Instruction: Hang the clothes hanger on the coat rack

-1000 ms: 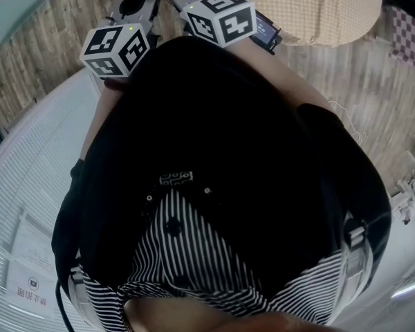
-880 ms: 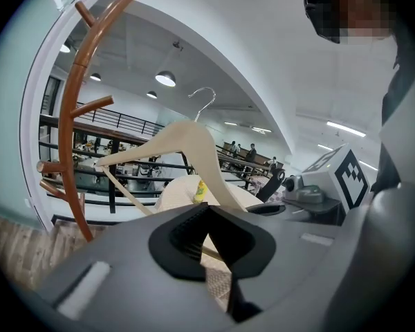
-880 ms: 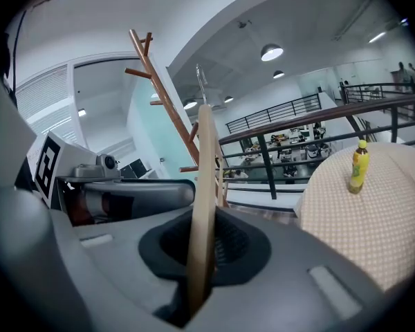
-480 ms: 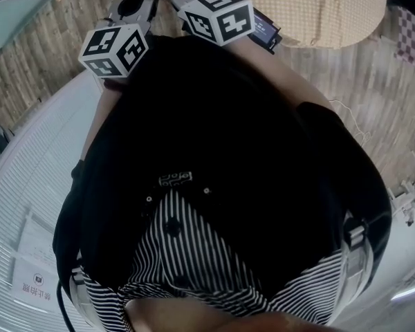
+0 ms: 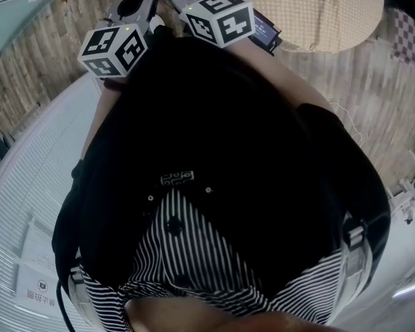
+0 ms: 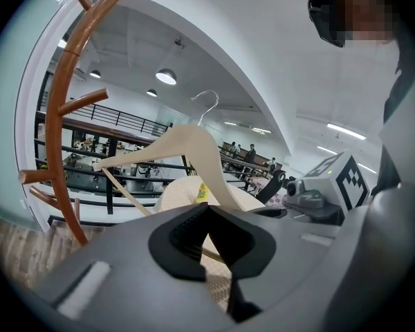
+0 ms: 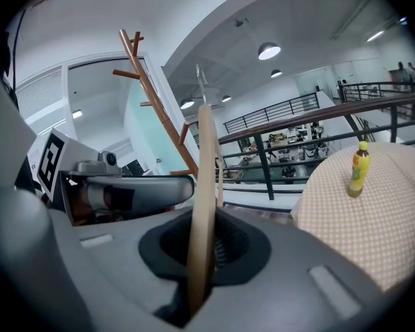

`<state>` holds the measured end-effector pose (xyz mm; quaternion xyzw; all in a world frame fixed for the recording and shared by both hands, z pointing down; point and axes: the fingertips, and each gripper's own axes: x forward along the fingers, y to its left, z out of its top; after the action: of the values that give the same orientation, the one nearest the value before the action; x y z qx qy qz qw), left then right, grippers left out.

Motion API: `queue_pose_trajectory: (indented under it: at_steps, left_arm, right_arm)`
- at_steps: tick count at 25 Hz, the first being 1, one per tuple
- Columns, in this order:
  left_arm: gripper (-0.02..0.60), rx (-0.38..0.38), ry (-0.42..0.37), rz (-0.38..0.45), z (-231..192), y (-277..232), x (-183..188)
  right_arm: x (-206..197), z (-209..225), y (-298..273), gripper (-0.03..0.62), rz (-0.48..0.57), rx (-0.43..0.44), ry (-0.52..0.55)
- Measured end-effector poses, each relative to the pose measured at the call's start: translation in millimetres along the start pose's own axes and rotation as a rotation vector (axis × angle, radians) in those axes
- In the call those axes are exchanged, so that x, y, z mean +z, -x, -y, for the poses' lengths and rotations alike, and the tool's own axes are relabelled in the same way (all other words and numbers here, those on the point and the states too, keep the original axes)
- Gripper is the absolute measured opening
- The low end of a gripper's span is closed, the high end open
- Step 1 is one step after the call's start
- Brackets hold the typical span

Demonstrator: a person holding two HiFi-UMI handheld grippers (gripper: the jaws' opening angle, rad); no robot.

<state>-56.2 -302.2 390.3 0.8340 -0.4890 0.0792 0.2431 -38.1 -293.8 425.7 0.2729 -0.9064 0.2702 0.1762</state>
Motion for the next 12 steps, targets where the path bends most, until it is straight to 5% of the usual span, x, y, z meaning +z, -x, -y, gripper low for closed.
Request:
queue_pose_trajectory:
  at_steps: [12]
  left_arm:
    - [0.005, -0.081, -0.041, 0.022, -40, -18, 44]
  right_arm:
    - [44, 12, -39, 0.025, 0.019, -0.074, 0.012]
